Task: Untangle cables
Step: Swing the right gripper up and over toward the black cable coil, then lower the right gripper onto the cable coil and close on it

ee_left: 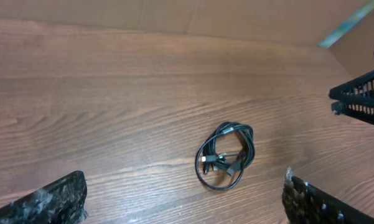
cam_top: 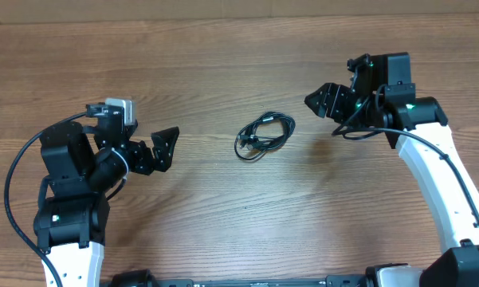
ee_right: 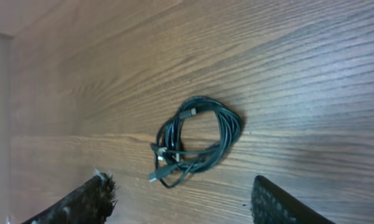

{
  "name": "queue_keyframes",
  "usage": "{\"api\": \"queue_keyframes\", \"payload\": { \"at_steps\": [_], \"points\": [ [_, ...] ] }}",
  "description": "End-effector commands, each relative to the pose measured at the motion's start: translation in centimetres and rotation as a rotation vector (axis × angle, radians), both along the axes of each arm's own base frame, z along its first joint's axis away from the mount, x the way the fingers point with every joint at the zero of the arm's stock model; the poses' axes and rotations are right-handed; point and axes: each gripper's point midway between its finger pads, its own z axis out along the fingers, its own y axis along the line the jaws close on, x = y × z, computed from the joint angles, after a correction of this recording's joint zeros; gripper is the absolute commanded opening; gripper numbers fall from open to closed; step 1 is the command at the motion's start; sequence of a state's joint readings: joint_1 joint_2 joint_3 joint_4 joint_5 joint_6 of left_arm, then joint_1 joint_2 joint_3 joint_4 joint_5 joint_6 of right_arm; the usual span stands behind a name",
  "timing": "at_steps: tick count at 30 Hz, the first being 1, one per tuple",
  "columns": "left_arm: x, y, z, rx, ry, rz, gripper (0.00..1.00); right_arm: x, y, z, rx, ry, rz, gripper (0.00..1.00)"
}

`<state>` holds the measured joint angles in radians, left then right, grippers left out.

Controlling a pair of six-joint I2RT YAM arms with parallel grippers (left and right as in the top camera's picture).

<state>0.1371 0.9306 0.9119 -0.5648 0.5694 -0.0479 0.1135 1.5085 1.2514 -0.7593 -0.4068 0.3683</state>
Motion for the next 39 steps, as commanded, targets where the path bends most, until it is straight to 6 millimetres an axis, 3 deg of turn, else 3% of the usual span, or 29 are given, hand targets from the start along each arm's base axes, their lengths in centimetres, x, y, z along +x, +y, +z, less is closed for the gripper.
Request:
{"api": "queue_keyframes", "payload": {
  "at_steps": [1,5,11,19,28,39],
  "points": [
    [0.1,-0.5,1.6,0.002,-0.055,-0.038,0.99,0.9,0.4,0.8,-0.005,-0.015,-0.058,0.65],
    [0.1,-0.9,1.3,0.002,-0.043,-0.048,0.93,1.1,0.6,-0.2,-0.033,0.015,-0.105,0.59],
    [0.5,-1.9,0.1,0.011,-0.001,-0.067,0.89,1.5,-0.4,-3.4,-0.089,0.122,-0.264,0.52],
    [1.3,-2.6,-1.8,0.063,0.053,-0.059,0.88,2.2,1.5,-7.9,-0.117,0.198,-0.221,0.44],
    [1.2,-2.5,-2.2,0.065,0.073,-0.057,0.92,2.0,3.0,-12.2,-0.166,0.265,-0.168,0.40],
    [1.1,-2.5,-2.3,0.064,0.078,-0.057,0.93,2.2,4.5,-13.2,-0.204,0.223,-0.075,0.37]
  ]
}}
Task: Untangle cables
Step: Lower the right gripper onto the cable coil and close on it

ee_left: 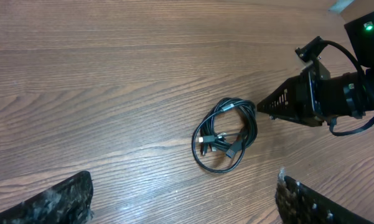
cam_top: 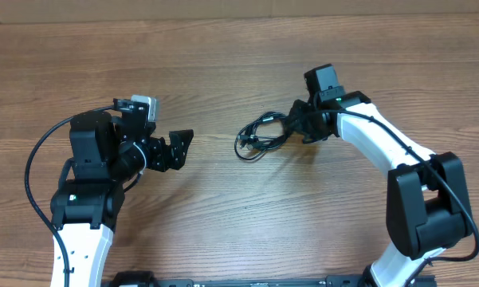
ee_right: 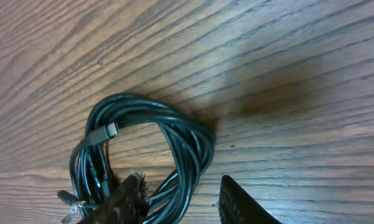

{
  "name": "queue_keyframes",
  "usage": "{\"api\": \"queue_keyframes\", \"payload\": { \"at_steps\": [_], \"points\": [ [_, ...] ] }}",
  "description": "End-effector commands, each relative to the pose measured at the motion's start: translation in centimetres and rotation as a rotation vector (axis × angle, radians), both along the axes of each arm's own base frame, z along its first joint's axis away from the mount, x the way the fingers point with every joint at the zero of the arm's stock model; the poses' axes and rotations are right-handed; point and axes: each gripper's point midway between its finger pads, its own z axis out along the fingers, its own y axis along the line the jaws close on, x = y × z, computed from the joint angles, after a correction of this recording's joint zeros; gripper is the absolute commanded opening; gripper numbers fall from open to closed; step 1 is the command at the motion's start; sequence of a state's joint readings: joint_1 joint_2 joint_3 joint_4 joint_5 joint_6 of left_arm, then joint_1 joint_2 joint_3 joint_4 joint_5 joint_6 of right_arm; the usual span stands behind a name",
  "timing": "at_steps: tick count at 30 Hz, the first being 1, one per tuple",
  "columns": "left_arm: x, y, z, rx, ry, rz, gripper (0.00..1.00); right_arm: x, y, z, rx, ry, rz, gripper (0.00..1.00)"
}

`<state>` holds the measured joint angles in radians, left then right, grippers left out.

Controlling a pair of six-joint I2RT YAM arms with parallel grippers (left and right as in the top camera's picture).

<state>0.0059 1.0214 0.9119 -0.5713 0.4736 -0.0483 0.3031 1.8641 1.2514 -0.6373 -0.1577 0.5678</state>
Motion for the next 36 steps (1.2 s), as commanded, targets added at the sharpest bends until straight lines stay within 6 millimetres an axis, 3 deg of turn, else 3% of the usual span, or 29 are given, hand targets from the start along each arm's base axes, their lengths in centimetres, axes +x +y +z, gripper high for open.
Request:
{"api": "queue_keyframes", "payload": {
  "at_steps": [1,11,17,20,24,25,31,36],
  "points": [
    [0.3,-0.1,0.8,0.014,-0.024,-0.005,0.93,0.8,0.4,0.2,-0.025,-0.034,0.027,0.37],
    [0.3,-0.1,0.8,0.013,-0.023,-0.005,0.94,0.9,0.0,-1.7,-0.072,-0.022,0.046,0.37],
    [0.3,0.0,0.8,0.014,-0.023,-0.005,0.94,1.2,1.2,-2.2,-0.088,-0.066,0.167,0.34],
    [0.3,0.0,0.8,0.017,-0.024,-0.002,0.94,1.1,1.5,-2.2,-0.096,-0.072,0.188,0.25],
    [0.3,0.0,0.8,0.017,-0.023,-0.002,0.95,1.0,1.4,-2.4,-0.097,-0.068,0.188,0.24],
    [0.3,0.0,0.8,0.017,-0.023,-0.002,1.00,0.9,1.4,-2.6,-0.099,-0.063,0.189,0.24],
    [0.3,0.0,0.7,0.016,-0.020,-0.002,1.00,0.5,1.2,-4.8,-0.110,-0.024,0.194,0.18],
    [0.3,0.0,0.7,0.016,-0.019,-0.002,1.00,0.2,1.1,-6.2,-0.118,0.004,0.198,0.04]
  ]
}}
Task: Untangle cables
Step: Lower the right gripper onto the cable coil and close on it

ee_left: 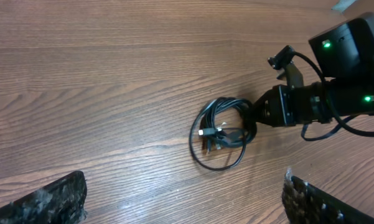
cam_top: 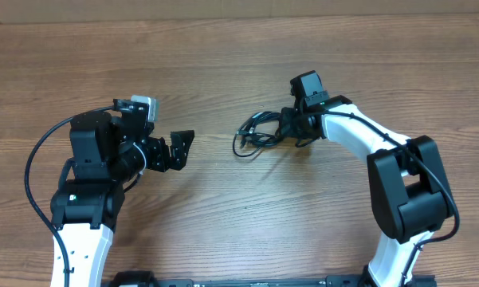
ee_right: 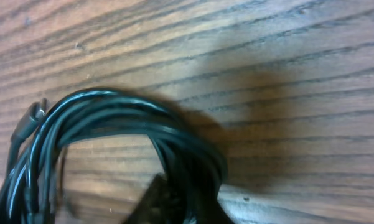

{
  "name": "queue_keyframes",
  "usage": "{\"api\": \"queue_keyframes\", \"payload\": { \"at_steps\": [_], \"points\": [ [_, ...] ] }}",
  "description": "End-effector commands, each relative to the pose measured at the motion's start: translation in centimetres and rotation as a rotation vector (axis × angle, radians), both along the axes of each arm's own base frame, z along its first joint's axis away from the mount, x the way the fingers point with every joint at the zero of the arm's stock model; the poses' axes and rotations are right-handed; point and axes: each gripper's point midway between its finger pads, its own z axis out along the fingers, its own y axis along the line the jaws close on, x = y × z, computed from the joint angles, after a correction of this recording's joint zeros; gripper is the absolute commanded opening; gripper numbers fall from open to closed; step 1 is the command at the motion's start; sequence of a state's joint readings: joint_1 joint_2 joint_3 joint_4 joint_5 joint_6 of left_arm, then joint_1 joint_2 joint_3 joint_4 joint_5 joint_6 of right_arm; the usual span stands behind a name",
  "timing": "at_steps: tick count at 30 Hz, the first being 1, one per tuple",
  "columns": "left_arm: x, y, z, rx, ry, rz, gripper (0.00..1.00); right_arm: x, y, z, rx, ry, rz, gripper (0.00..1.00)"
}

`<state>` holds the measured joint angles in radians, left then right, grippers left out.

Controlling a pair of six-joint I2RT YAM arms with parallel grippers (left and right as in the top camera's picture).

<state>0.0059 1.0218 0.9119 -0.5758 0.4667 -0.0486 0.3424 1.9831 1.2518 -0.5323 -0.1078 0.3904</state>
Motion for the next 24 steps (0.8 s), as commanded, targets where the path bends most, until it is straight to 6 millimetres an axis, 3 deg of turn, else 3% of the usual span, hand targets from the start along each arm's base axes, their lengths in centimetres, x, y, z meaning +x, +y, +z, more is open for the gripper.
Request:
{"api": "queue_keyframes", "payload": {
  "at_steps": [1,24],
  "points": [
    [0.29,-0.10,0.86,0.012,-0.024,-0.008,0.99,-0.77,-0.07,-2.15,-0.023,0.051,0.011,0.04],
    [0.29,-0.10,0.86,0.012,-0.024,-0.008,1.00,-1.53,-0.40,-2.26,-0.035,0.084,0.010,0.04]
  ]
}}
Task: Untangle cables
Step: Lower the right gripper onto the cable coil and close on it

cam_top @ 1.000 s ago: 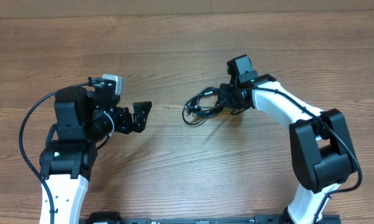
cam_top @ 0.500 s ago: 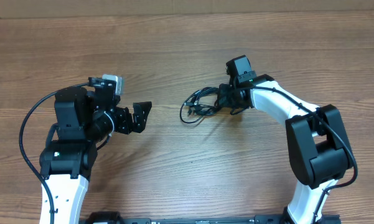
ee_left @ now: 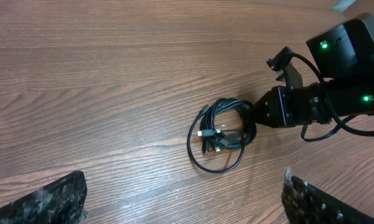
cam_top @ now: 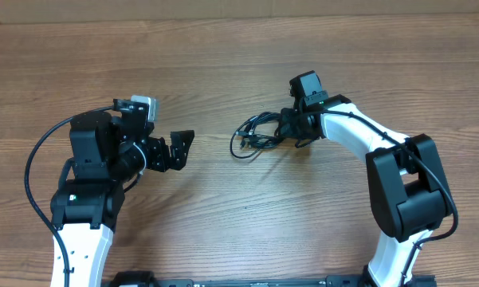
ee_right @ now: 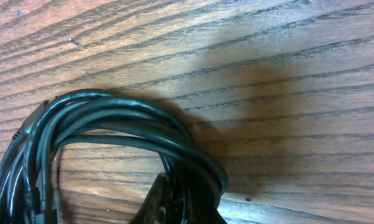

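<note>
A small coil of tangled black cables (cam_top: 259, 134) lies at the middle of the wooden table, with plug ends showing inside the loop (ee_left: 213, 138). My right gripper (cam_top: 285, 130) is shut on the coil's right side; the wrist view shows the strands (ee_right: 130, 124) running down between its fingers (ee_right: 168, 205). My left gripper (cam_top: 179, 148) stands open to the left of the coil, well apart from it, its fingertips (ee_left: 46, 199) at the bottom corners of the left wrist view.
The wooden table (cam_top: 239, 215) bears nothing else. The right arm (cam_top: 367, 135) arches in from the right, the left arm (cam_top: 88, 183) sits at the left. A pale wall edge (cam_top: 239, 6) runs along the far side.
The coil's left end has shifted slightly left and its loop has loosened a little. The right gripper still grips the right side. The left arm has not moved.
Both grippers were open and away from the coil. Then the right gripper had its open fingers at the coil's right edge and the left arm stood closer in. Then the right was shut on the strands, and now the coil sits slightly shifted.
</note>
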{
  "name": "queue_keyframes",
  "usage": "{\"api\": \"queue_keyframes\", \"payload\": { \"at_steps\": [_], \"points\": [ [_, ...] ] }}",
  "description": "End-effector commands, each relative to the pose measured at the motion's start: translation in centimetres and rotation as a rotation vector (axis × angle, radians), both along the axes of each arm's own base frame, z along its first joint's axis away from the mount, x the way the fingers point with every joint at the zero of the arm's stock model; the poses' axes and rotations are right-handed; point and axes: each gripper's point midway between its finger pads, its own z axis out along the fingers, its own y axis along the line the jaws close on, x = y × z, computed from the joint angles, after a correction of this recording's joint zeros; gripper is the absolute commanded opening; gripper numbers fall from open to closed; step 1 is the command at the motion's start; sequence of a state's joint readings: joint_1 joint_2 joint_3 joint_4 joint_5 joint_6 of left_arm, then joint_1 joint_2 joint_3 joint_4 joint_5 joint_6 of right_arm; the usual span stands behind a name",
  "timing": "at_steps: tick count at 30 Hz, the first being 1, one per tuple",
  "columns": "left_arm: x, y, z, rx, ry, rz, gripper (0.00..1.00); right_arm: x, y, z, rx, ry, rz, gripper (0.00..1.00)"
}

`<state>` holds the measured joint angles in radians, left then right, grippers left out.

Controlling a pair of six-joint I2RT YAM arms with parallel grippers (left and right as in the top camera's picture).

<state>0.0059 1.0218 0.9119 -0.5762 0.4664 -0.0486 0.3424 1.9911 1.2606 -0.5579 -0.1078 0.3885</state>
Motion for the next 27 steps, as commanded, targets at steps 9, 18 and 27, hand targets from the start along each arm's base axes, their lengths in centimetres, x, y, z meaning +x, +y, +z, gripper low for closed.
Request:
{"api": "queue_keyframes", "payload": {
  "at_steps": [9,18,27],
  "points": [
    [0.29,-0.11,0.87,0.012,-0.025,-0.008,1.00,-1.11,-0.25,-1.91,-0.025,0.059,0.009,0.04],
    [0.29,-0.11,0.87,0.012,-0.025,-0.008,1.00,-0.92,-0.19,-1.62,-0.033,0.047,0.044,0.04],
    [0.29,-0.11,0.87,0.012,-0.025,-0.008,1.00,-0.89,-0.18,-1.60,-0.034,0.045,0.047,0.04]
  ]
}}
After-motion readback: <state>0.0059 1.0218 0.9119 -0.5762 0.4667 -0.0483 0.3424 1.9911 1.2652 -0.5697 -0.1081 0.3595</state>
